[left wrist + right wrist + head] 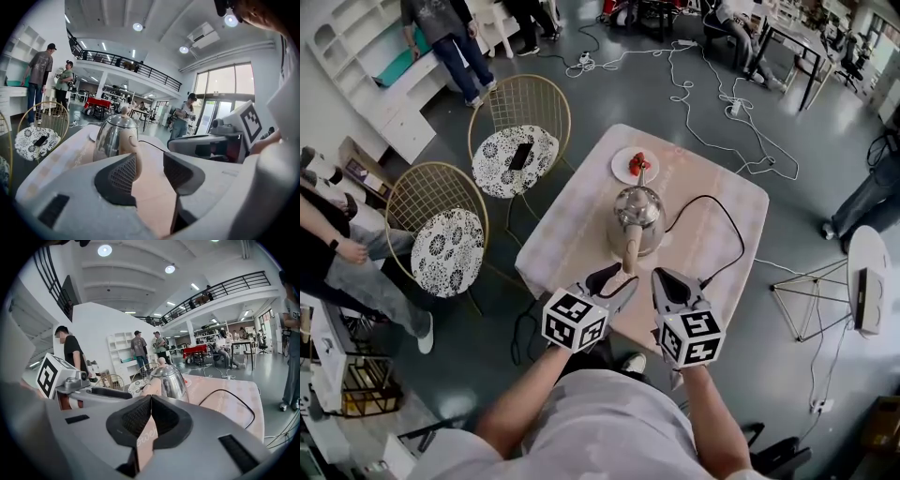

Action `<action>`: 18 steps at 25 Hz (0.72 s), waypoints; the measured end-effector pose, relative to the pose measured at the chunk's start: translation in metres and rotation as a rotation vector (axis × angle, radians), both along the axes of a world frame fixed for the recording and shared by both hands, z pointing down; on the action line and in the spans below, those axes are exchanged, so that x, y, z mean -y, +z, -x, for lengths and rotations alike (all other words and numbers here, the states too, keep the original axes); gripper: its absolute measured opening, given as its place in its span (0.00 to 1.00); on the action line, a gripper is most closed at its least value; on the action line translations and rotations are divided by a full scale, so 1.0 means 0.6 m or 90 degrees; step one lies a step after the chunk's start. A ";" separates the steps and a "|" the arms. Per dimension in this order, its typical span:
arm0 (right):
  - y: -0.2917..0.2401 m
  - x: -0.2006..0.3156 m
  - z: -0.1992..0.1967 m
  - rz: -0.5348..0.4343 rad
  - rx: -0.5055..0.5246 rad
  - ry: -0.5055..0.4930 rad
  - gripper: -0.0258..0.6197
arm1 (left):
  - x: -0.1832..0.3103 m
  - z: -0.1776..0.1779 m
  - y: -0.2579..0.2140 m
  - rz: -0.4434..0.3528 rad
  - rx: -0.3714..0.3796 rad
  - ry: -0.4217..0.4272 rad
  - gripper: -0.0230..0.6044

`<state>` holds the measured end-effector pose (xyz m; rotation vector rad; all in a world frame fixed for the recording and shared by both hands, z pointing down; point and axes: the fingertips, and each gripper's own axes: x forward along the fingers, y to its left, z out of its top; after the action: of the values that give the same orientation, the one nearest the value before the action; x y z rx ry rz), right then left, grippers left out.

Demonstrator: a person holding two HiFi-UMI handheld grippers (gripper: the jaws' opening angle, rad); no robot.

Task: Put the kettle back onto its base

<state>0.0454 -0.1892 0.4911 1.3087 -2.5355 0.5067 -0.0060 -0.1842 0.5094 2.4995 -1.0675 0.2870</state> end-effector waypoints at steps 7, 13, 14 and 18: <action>-0.003 -0.022 0.006 -0.008 -0.014 -0.018 0.05 | -0.024 -0.020 -0.027 -0.045 0.013 -0.013 0.05; -0.007 -0.028 0.003 -0.012 -0.008 -0.016 0.05 | -0.031 -0.025 -0.032 -0.046 0.009 -0.014 0.05; -0.007 -0.028 0.002 -0.012 -0.007 -0.015 0.05 | -0.031 -0.025 -0.033 -0.046 0.009 -0.014 0.05; -0.010 -0.029 0.003 -0.014 -0.006 -0.015 0.05 | -0.030 -0.024 -0.034 -0.045 0.008 -0.015 0.05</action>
<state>0.0438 -0.1717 0.4854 1.2838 -2.5528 0.4686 0.0082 -0.1663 0.4888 2.5490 -1.1302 0.2615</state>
